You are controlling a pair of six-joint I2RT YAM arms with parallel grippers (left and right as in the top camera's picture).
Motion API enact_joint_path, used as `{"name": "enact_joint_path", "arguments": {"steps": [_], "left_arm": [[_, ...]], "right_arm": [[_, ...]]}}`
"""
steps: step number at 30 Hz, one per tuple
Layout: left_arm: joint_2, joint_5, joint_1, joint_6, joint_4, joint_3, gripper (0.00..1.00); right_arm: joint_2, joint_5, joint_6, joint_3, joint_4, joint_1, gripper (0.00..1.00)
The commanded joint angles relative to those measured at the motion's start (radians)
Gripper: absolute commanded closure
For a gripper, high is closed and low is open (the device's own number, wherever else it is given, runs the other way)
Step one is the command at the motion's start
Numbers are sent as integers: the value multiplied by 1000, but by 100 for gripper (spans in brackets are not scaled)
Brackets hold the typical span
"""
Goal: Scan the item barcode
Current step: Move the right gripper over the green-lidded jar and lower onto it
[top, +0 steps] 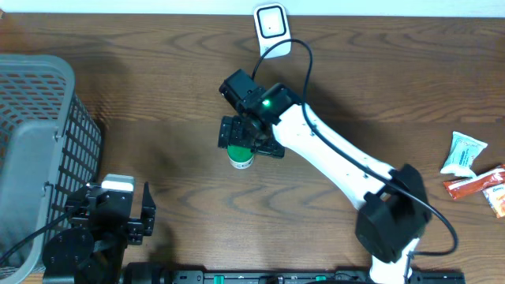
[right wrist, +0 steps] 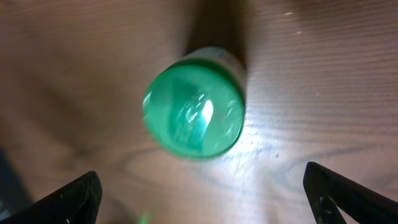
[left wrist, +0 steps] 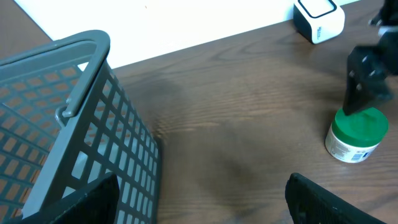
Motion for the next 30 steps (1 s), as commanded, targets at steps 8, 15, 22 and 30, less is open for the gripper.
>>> {"name": "enact_joint_path", "arguments": {"steps": [8,15,22,30], "left_arm": [[-6,-2,-4,2,1,3,14],[-6,-2,-4,2,1,3,14],[-5,-2,-4,2,1,3,14],[-6,-2,-4,2,1,3,14]], "right_arm": [[109,57,20,2,58,9,1],[191,35,5,3,108,19,1],[236,13,-43,4,143,31,3],[236,13,-85,4,133,31,31]]}}
